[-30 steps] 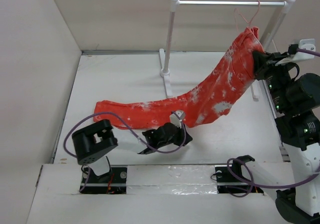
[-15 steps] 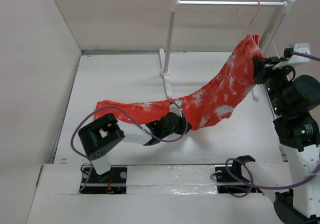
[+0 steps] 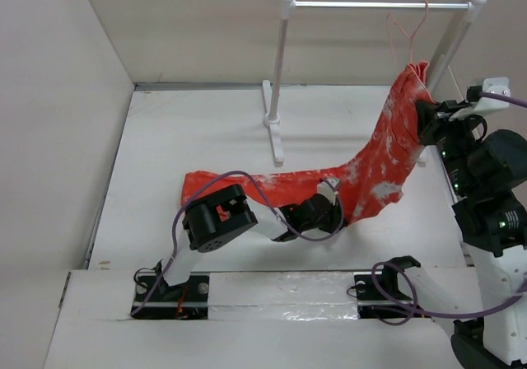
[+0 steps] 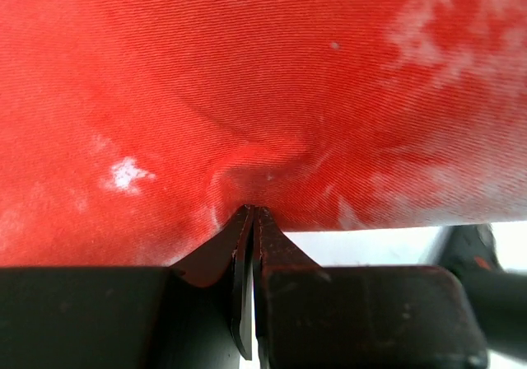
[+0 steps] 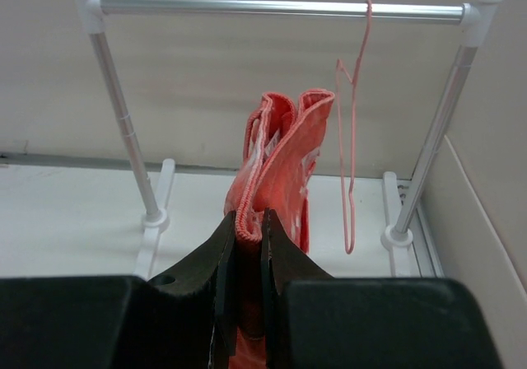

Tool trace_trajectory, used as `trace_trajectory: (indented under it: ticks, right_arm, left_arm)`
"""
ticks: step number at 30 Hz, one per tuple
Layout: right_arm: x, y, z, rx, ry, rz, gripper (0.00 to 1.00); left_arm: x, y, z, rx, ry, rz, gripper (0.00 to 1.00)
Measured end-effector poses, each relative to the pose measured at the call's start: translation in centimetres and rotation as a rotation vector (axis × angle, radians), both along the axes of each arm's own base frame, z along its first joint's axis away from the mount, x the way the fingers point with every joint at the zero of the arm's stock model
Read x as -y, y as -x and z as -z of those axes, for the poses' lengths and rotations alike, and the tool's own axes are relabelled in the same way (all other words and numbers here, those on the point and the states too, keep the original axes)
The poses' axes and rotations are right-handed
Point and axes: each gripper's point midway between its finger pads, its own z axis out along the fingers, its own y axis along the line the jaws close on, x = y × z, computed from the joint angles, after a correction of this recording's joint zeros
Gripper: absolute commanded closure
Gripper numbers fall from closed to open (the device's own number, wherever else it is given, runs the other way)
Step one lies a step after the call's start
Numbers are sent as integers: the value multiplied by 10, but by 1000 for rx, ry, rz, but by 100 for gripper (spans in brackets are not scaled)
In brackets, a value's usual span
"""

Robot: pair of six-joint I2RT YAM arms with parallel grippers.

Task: Place the trousers on the hanger
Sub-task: Fold the trousers at the center of the board.

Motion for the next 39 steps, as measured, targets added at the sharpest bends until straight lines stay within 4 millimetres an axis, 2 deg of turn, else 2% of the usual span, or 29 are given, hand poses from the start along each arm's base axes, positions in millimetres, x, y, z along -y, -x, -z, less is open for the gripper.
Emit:
trace_trajectory:
  ticks: [2, 5, 6, 8, 10, 11, 13, 15, 17, 19, 21, 22, 24, 27, 28, 29, 31, 35, 39]
  right_arm:
    - [-8, -2, 3, -11, 6, -38, 100]
    - [-31, -7, 8, -35, 17, -125, 100]
    - [-40, -11, 11, -45, 21, -155, 100]
    - [-61, -18, 16, -63, 27, -214, 100]
    - [-83, -27, 24, -88, 36, -265, 100]
    - [-95, -32, 29, -105, 44, -289, 100]
    - [-120, -42, 42, -140, 65, -324, 100]
    - [-147, -51, 53, -167, 87, -362, 100]
    - [-173, -62, 66, -196, 111, -387, 100]
    - [-200, -73, 77, -215, 130, -412, 100]
    - [-228, -84, 89, -239, 150, -435, 100]
    - [-243, -89, 95, -249, 159, -447, 100]
    - [-272, -98, 106, -260, 173, -471, 100]
    - [-321, -108, 123, -271, 188, -516, 100]
    - [-331, -109, 126, -270, 188, -528, 100]
    - [-357, -110, 136, -275, 193, -557, 100]
    - [-393, -106, 157, -291, 206, -601, 100]
    - [-467, -87, 217, -347, 237, -707, 100]
    - [-524, -54, 292, -432, 264, -823, 94]
  left_arm:
    - [10, 16, 0, -8, 11, 49, 100]
    - [9, 34, 1, -19, 11, 94, 100]
    - [2, 36, 0, -19, 8, 96, 100]
    - [-25, 34, -2, -20, -18, 81, 90]
    - [-56, 24, -13, -8, -40, 44, 86]
    - [-73, 13, -25, 10, -42, 6, 86]
    - [-104, -12, -65, 67, -18, -79, 81]
    - [-136, -38, -121, 155, 57, -186, 80]
    - [-173, -54, -174, 232, 139, -283, 75]
    - [-216, -61, -223, 307, 226, -385, 72]
    - [-261, -63, -257, 369, 295, -497, 72]
    - [-280, -61, -267, 386, 319, -542, 72]
    - [-306, -51, -280, 408, 354, -598, 72]
    - [-334, -38, -291, 425, 378, -659, 72]
    - [-340, -35, -291, 423, 372, -676, 72]
    - [-345, -33, -289, 420, 362, -691, 72]
    - [-354, -29, -285, 410, 339, -717, 72]
    - [-369, -27, -276, 391, 295, -772, 72]
    - [-383, -26, -270, 391, 266, -826, 72]
